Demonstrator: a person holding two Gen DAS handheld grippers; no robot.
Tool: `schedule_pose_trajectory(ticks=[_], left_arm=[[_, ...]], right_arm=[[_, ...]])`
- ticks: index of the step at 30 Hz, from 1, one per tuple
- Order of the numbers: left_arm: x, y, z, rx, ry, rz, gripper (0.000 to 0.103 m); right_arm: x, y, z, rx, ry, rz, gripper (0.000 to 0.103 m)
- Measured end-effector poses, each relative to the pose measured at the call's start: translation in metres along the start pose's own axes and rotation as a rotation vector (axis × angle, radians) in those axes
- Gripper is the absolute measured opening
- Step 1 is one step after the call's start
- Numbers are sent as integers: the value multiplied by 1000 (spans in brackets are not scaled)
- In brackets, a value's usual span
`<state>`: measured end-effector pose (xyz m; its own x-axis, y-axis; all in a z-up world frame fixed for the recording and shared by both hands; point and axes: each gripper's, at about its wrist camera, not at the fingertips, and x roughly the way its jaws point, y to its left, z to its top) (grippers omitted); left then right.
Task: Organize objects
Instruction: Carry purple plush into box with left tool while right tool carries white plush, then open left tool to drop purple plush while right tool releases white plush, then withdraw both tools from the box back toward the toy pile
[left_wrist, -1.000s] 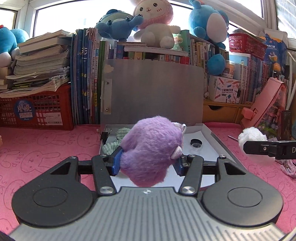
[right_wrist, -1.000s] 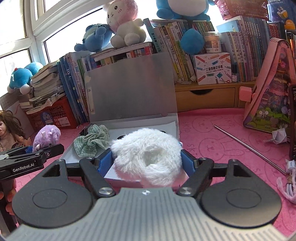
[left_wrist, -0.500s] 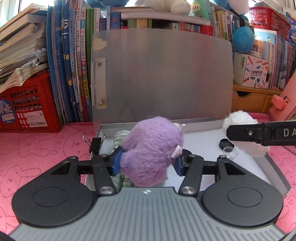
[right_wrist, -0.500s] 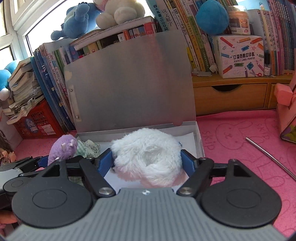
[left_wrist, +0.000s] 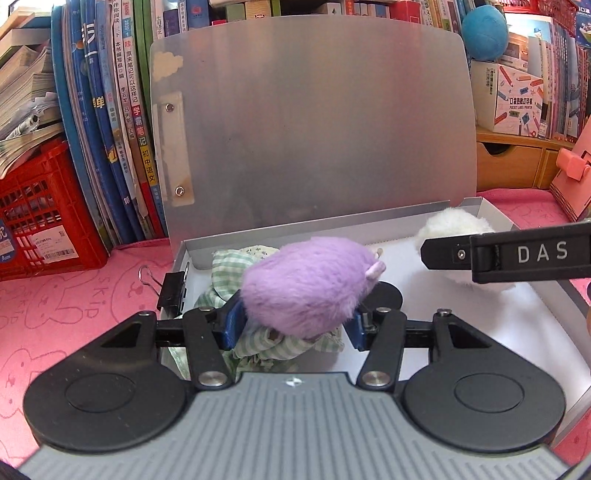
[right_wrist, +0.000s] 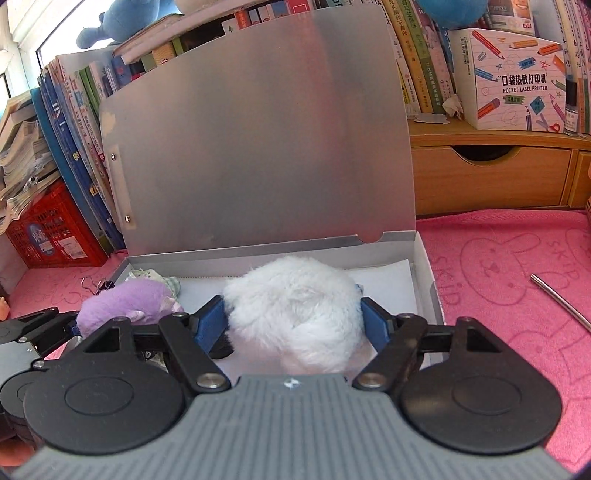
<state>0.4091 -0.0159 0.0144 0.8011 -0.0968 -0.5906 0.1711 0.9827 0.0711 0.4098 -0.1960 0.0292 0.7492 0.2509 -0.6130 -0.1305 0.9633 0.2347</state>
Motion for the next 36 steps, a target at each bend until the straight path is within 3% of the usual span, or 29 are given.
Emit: schedule_pose_trajectory(ticks=[5,11,16,27,36], left_arm=[[-2,-1,0,-4,10,2,62],[-14,2,-1,-59,2,-18,79],[-36,0,-2,-54,-17,-17,81],[-122,3,-15,-54,-92,-49,83],[-200,0,-62,-83,-130,-99,86]], right_arm=[[-1,-3,-1,19,-3,1,80],[-15,-4,-2,46,-9,25,85],[-39,3,-2,30,-37,28,85],[-124,20,-31,-63,-123,53,86],[-190,30,-76,-135,-185,59,87]])
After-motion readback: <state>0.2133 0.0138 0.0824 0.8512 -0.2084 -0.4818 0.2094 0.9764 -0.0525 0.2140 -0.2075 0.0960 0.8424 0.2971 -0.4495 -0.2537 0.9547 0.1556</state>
